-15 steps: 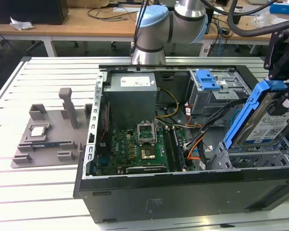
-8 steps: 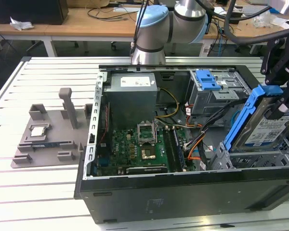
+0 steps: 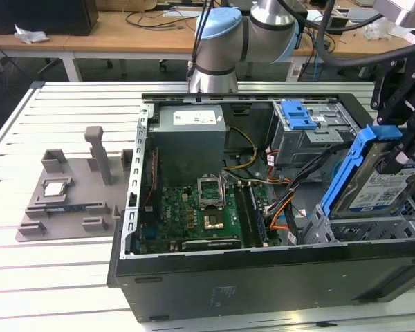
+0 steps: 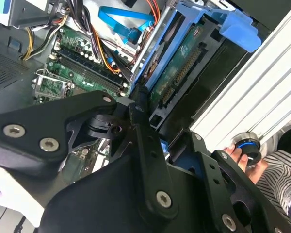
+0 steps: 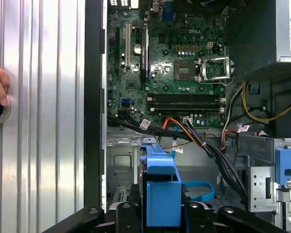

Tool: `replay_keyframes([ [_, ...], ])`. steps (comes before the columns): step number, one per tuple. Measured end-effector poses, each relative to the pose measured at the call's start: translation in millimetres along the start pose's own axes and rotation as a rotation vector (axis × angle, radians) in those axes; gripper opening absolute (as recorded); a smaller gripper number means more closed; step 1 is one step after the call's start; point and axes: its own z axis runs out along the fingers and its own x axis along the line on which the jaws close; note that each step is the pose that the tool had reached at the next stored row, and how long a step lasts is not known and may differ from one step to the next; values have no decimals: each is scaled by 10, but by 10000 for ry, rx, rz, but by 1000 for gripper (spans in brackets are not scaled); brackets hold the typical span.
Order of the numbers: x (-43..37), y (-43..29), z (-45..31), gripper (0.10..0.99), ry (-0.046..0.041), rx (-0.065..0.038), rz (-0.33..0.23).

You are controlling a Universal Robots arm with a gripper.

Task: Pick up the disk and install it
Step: 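Insert the disk into the insertion slot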

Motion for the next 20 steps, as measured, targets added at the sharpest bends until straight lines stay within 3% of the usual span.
replay_keyframes([
  [3,1,-1,45,369,2,0,6],
  [8,1,-1,48,369,4,-2,6],
  [10,1,-1,49,443,4,0,6],
  [15,2,-1,52,443,2,0,6],
  [16,2,-1,52,427,2,0,7],
  [18,2,-1,53,298,2,0,6],
  [19,1,-1,53,180,2,0,6],
  [20,2,-1,54,180,1,0,6],
])
